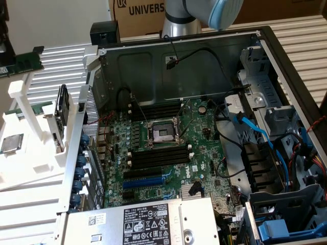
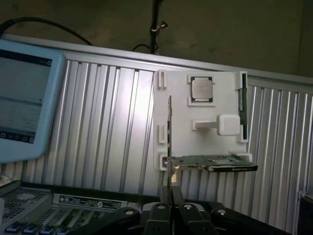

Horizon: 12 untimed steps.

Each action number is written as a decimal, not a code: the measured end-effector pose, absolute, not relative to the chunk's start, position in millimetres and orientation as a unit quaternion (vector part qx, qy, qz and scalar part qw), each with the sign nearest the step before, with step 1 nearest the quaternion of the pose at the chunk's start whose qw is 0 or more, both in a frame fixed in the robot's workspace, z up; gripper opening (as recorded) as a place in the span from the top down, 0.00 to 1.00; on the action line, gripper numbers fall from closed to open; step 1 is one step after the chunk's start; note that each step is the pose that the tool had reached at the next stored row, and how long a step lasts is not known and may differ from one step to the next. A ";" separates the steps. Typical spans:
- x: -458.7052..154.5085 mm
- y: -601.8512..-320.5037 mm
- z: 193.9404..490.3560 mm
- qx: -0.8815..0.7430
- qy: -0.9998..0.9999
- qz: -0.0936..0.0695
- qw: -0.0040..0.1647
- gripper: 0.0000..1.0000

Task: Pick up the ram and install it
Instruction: 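Pick up the ram and move it above insertion slot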

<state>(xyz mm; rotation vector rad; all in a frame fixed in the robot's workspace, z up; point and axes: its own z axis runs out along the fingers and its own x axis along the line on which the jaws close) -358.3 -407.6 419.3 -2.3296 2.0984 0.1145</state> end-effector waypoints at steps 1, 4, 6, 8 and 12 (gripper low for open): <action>-357.2 -407.6 419.3 -0.742 0.670 0.036 0.002 0.88; -342.1 -407.5 419.4 -0.741 0.670 0.036 0.002 0.88; -332.9 -407.6 419.5 -0.741 0.670 0.036 0.002 0.88; -323.7 -407.5 419.6 -0.741 0.670 0.036 0.001 0.88; -305.6 -407.5 419.7 -0.741 0.670 0.035 0.000 0.88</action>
